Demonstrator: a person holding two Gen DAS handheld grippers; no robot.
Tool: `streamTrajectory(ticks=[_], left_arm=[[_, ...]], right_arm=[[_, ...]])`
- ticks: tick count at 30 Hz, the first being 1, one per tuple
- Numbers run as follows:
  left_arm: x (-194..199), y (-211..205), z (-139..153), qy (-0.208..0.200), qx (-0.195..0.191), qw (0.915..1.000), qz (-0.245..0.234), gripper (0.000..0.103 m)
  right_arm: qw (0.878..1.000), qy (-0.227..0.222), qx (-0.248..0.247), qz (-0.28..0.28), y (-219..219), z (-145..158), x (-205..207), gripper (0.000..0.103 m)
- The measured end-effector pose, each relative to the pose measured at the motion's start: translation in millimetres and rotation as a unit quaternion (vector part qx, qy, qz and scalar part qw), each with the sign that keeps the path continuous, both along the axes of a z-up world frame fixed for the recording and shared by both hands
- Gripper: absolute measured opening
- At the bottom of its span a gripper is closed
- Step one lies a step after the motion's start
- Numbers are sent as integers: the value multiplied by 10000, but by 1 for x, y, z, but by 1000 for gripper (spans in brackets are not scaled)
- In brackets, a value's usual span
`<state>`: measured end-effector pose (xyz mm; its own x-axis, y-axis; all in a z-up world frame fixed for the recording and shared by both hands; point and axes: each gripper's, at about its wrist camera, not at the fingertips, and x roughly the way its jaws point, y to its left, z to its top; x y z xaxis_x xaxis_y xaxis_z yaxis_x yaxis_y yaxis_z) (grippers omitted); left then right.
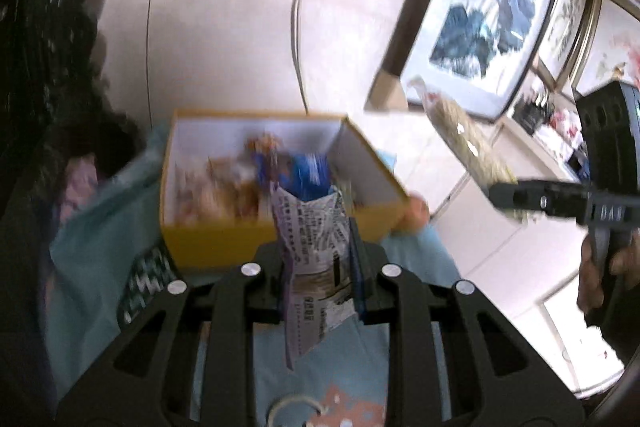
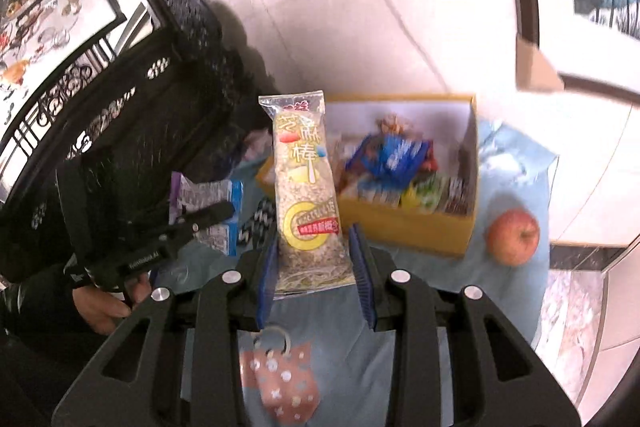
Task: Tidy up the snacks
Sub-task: 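Carry the white-purple bag and cereal bar over the yellow box and release both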
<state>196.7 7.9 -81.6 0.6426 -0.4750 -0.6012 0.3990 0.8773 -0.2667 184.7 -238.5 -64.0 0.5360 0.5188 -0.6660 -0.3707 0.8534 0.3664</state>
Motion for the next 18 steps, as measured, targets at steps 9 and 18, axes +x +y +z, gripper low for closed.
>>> streamTrajectory(ticks=[9,18], left_arm=[[62,-18,50,-376,144,9992,41,24],[146,-28,7,225,845,9947,545,101]], right_arm=[[9980,-326,-217,-490,-14,28,49,35],[9869,-77,-1276,-986,2,-10,126,83]])
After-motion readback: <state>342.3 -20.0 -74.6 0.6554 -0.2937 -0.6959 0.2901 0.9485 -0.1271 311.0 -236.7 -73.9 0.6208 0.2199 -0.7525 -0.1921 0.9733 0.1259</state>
